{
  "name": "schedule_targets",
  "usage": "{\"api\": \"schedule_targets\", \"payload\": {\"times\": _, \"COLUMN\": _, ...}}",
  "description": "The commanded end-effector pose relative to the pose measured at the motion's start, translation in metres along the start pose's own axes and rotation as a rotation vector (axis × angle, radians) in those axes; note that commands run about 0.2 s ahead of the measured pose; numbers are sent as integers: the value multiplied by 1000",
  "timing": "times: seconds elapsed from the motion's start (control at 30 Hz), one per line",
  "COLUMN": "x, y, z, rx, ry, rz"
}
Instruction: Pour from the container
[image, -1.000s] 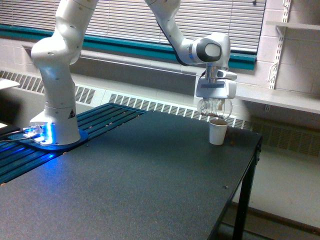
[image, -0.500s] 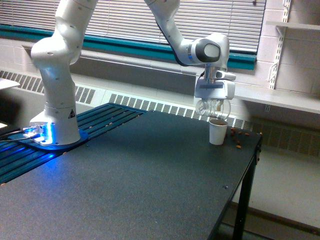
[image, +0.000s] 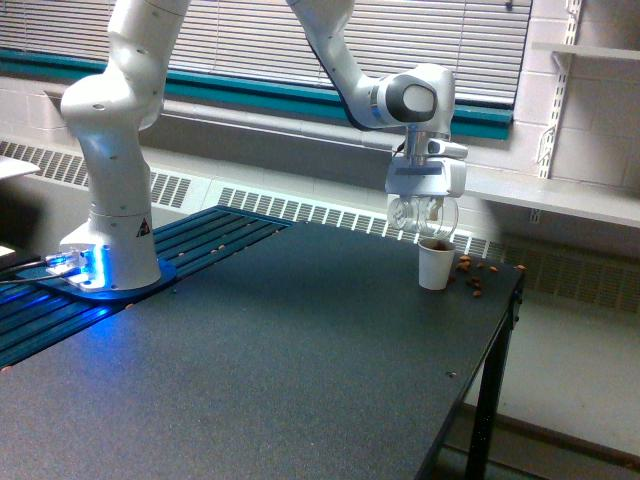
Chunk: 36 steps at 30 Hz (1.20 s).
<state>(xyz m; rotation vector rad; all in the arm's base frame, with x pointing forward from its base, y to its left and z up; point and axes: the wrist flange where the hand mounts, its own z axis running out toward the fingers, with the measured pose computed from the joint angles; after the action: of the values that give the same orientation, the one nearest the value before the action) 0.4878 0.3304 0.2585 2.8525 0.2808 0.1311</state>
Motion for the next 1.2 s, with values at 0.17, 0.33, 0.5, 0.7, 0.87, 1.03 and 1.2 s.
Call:
{"api": "schedule_targets", "payload": {"times": 0.17, "x": -3, "y": 10, "z": -9, "rx": 13, "ry": 22, "rz": 18}}
{"api": "schedule_targets", "payload": {"times": 0.33, "x": -4, "y": 15, "z": -13, "rx": 19, "ry": 29, "rz": 23}}
{"api": "schedule_targets", "payload": {"times": 0.5, "x": -6, "y": 22, "z": -16, "rx": 27, "ry": 37, "rz": 33}}
{"api": "schedule_targets", "payload": {"times": 0.7, "x": -8, "y": 31, "z": -21, "rx": 33, "ry": 46, "rz": 53}}
{"api": "schedule_targets", "payload": {"times": 0.87, "x": -10, "y": 41, "z": -25, "rx": 43, "ry": 58, "rz": 69}}
{"api": "schedule_targets", "payload": {"times": 1.03, "x": -14, "y": 48, "z": -31, "rx": 53, "ry": 72, "rz": 83}}
{"api": "schedule_targets", "payload": {"times": 1.2, "x": -16, "y": 56, "z": -38, "rx": 66, "ry": 91, "rz": 102}}
